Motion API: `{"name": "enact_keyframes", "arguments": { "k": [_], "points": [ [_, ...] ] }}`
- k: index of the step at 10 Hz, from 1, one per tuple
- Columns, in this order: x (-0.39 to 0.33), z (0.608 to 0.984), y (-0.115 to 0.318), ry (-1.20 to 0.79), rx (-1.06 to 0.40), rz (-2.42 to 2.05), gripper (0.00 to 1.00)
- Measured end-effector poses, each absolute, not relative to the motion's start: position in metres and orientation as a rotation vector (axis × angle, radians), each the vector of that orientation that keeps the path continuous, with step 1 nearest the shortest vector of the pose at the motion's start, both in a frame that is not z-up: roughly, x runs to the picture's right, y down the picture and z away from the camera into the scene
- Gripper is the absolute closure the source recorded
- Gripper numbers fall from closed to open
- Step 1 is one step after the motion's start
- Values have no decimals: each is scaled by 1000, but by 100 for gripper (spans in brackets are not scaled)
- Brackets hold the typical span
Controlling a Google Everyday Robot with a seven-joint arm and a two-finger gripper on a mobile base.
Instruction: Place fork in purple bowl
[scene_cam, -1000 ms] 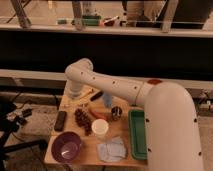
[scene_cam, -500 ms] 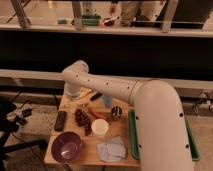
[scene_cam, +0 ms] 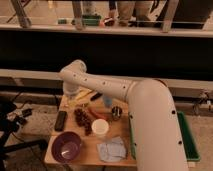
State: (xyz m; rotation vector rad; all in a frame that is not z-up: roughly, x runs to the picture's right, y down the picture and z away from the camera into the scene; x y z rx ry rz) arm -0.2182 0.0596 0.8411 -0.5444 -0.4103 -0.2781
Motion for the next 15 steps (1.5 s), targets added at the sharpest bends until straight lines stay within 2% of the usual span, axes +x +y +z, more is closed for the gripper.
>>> {"name": "enact_keyframes", "arguments": {
  "k": [6,15],
  "points": [
    [-218,844,61,-401,-542,-266,20],
    [-218,886,44,-342,-454,-297,20]
  ]
}}
